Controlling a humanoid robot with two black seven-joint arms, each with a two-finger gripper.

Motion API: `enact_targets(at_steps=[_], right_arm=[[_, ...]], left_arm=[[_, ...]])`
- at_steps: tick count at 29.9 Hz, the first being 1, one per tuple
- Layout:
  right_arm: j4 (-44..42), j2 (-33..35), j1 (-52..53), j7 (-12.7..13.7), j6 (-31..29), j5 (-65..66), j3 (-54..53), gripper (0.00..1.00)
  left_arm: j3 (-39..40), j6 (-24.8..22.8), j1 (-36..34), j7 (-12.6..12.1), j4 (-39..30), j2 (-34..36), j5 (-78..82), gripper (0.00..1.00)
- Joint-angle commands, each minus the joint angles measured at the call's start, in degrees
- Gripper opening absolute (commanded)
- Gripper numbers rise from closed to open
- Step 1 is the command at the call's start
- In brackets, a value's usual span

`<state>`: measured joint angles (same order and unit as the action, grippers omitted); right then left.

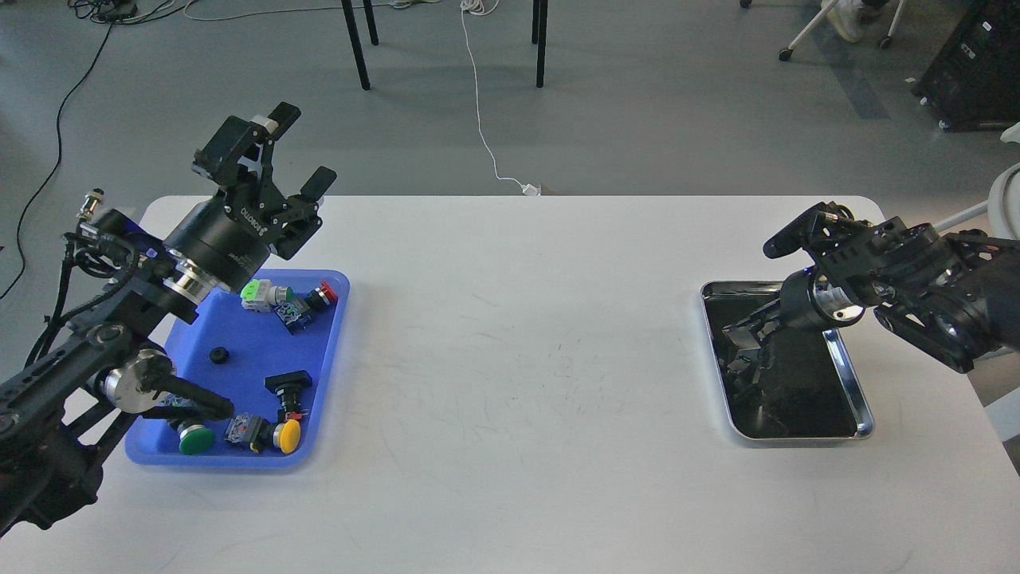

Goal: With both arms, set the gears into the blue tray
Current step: 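Lower the right gripper and grasp another black gear in the metal tray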

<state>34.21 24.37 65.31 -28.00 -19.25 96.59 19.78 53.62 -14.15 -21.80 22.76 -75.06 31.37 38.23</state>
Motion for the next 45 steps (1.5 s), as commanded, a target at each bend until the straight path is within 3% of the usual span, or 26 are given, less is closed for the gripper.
enact_targets(at_steps=[1,15,19,23,30,38,45], right_arm=[[0.2,0.6,0.0,0.0,-0.1,0.0,0.1,0.75],[2.2,1.7,0.0,0.0,-0.3,0.0,1.9,0.70],[2.3,2.4,0.0,0.0,-0.3,0.0,2.0,0.63],[2.3,2.5,0.0,0.0,-0.3,0.0,2.1,0.43],[3.3,3.1,0.1,0.0,-0.4,0.1,2.5,0.24],[5.2,4.5,1.0,0.0,-0.4,-0.1,2.5,0.21],[12.7,9.3,7.4,0.0,-0.4,-0.4,1.9,0.21]], left_arm=[[0.0,0.0,0.0,0.0,0.0,0.0,0.0,0.98],[-0.1,0.0,0.0,0.0,0.0,0.1,0.0,0.98],[-0.1,0.0,0.0,0.0,0.0,0.1,0.0,0.98],[0.0,-0.1,-0.1,0.0,0.0,0.1,0.0,0.98],[-0.1,0.0,-0.1,-0.1,0.0,0.2,0.0,0.98],[0.0,-0.1,-0.1,-0.1,0.0,0.2,0.0,0.98],[0.0,-0.1,-0.1,0.0,0.0,0.1,0.0,0.98]])
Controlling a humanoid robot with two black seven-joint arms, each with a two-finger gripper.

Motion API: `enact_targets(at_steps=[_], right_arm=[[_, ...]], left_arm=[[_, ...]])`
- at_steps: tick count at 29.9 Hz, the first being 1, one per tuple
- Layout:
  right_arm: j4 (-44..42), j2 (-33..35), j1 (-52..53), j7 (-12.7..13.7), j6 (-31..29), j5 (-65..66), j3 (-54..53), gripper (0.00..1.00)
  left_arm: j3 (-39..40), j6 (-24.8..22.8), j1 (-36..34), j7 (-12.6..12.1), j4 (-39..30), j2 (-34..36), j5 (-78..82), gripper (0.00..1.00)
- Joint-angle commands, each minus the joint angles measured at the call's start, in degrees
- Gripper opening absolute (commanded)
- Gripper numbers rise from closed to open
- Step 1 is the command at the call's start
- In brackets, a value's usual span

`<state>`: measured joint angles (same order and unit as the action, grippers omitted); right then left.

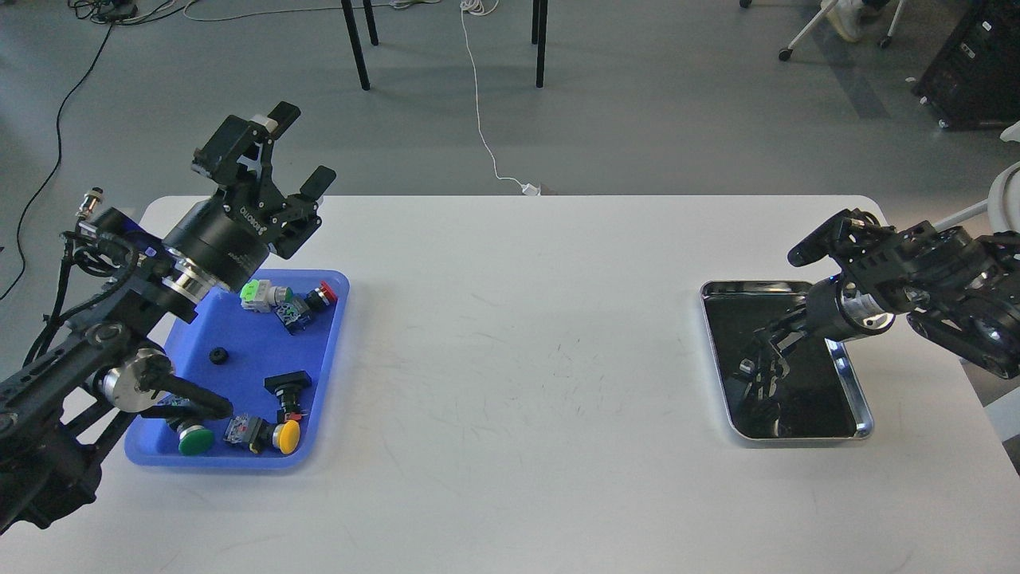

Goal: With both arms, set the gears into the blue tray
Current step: 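Lower the right gripper and grasp another black gear in the metal tray, then carry the gear to the table center, release it, withdraw the right gripper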

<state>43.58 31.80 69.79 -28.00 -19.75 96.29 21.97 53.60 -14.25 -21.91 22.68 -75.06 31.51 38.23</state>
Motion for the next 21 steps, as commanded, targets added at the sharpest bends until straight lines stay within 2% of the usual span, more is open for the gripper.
enact_targets(at_steps=[1,5,9,12,21], right_arm=[[4.4,2.3,3.9,0.0,0.1,-0.2,-0.4,0.21],[7.6,2.5,7.7,0.0,0.1,-2.0,-1.1,0.21],[14.3,1.3,10.6,0.0,0.0,-6.2,-1.1,0.21],[16.8,-2.0,12.0,0.0,0.0,-7.4,-1.1,0.21],[15.3,-16.1,11.7,0.0,0.1,-7.5,-0.4,0.21]], left_arm=[[0.0,0.0,0.0,0.0,0.0,0.0,0.0,0.98],[0.0,-0.1,0.0,0.1,0.0,0.0,0.0,0.98],[0.0,0.0,0.0,0.1,-0.1,-0.1,0.0,0.98],[0.0,0.0,0.0,0.1,-0.2,0.0,-0.1,0.98],[1.7,-0.1,0.1,0.1,-0.4,0.8,-0.3,0.98]])
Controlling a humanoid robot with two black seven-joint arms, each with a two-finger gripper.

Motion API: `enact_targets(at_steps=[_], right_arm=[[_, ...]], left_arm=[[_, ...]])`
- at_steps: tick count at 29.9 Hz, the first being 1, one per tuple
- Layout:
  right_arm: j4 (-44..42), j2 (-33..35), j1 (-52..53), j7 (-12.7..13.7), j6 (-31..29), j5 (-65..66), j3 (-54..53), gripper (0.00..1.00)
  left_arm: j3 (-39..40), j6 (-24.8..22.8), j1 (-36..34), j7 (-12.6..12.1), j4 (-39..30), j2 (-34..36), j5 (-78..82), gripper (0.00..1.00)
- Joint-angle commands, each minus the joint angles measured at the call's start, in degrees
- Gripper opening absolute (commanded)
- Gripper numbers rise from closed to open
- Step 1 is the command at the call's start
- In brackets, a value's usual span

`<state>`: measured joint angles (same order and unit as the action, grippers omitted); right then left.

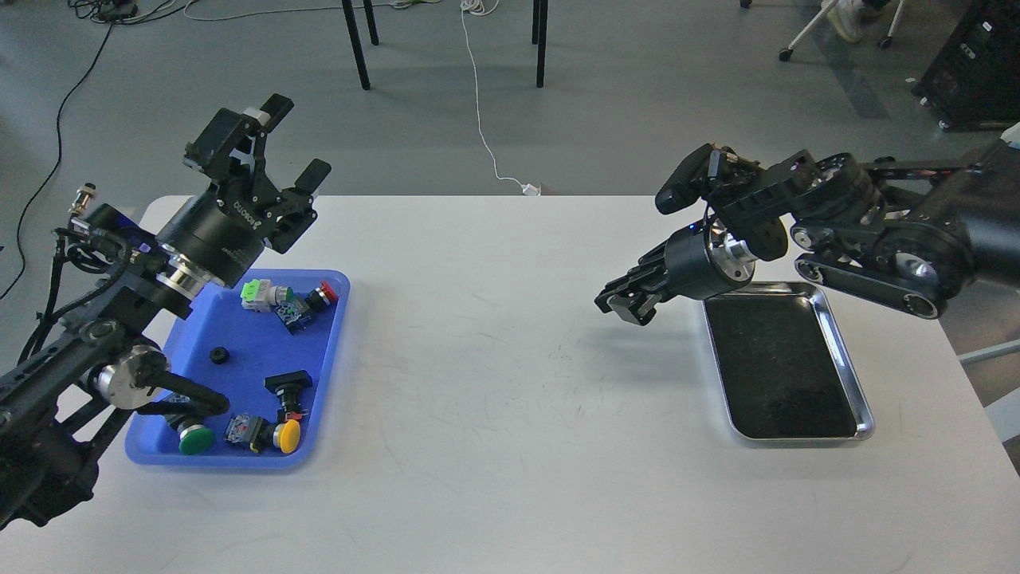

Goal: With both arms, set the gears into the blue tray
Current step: 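Carry the gear to the table center, release it, withdraw the right gripper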

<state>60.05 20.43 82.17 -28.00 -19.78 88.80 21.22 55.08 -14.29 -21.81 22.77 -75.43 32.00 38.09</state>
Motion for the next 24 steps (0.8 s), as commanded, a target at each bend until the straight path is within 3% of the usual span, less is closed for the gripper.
enact_targets(at_steps=[1,10,24], right_arm=[[-2.1,-6.4,-1.0,0.0,0.1,0.0,0.5,0.21],[-8.5,-19.1,-4.6,0.0,0.4,0.0,2.9,0.23],[-10.9,-20.1,-7.5,0.0,0.8,0.0,4.2,0.27]], left_arm=[[0.2,0.0,0.0,0.0,0.0,0.3,0.0,0.98],[0.3,0.0,0.1,0.1,0.0,1.0,-0.1,0.98],[1.1,0.0,0.4,0.1,0.0,1.1,-0.2,0.98]])
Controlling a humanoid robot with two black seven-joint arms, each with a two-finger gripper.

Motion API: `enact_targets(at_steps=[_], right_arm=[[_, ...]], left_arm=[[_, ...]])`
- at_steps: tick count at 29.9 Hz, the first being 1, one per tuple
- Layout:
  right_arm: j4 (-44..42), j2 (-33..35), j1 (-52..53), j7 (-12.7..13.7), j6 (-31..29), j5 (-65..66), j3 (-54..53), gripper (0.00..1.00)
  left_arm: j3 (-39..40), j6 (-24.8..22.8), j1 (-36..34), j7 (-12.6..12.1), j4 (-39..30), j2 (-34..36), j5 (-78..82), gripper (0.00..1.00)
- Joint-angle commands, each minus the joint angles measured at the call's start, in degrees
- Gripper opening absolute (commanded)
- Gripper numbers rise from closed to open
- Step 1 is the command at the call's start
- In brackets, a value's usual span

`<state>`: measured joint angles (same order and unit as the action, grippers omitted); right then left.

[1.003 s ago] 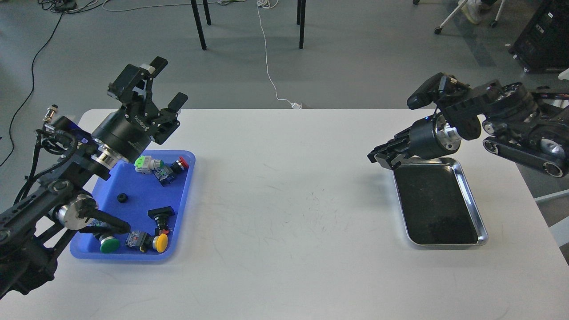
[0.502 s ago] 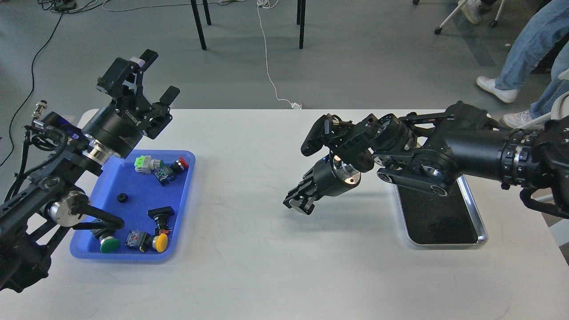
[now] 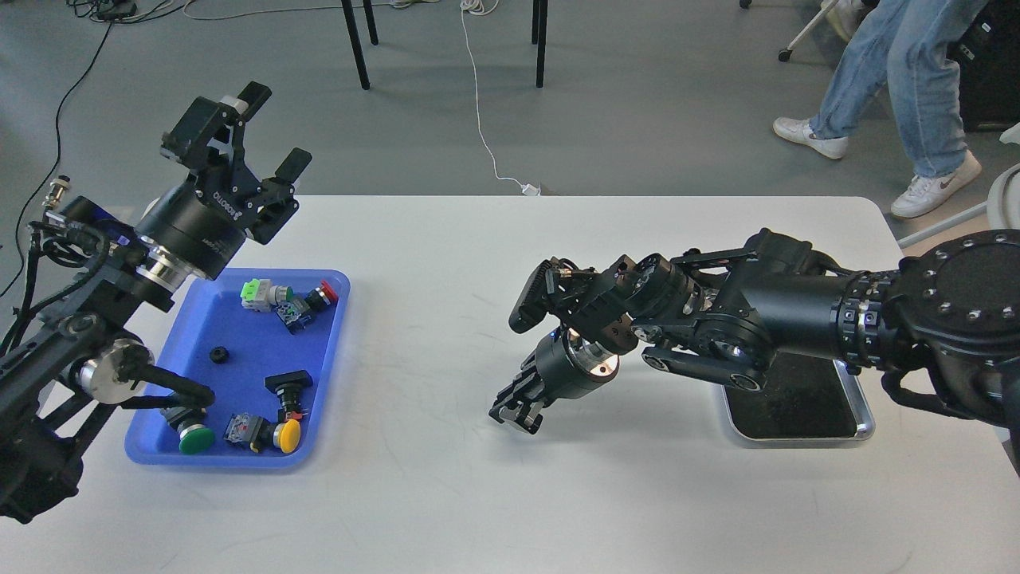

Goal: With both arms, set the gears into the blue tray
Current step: 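Carry the gear to the table center, release it, withdraw the right gripper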

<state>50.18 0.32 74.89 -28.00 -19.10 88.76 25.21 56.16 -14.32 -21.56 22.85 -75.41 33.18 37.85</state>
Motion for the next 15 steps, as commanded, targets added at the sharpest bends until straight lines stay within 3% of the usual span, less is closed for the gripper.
enact_targets(at_steps=[1,4,8,12,15], right_arm=[[-1.5,-0.1,-0.4,0.0,0.1,0.0,0.2,0.28],[-1.7,-0.1,-0.7,0.0,0.3,0.0,0.2,0.37],[-2.2,0.0,-0.7,0.0,0.4,0.0,0.2,0.72],[-2.2,1.5,-0.4,0.0,0.5,-0.2,-0.9,0.78],[-1.9,5.2,0.2,0.0,0.4,-3.1,-4.3,0.94]], left_arm=[[0.0,0.0,0.2,0.0,0.0,0.0,0.0,0.98],[0.0,0.0,0.2,0.0,0.0,0.0,0.0,0.98],[0.0,0.0,0.3,0.0,0.0,0.0,0.0,0.98],[0.0,-0.8,0.3,0.0,0.0,0.0,0.0,0.98],[0.1,-1.4,0.3,0.1,0.0,0.5,0.0,0.98]])
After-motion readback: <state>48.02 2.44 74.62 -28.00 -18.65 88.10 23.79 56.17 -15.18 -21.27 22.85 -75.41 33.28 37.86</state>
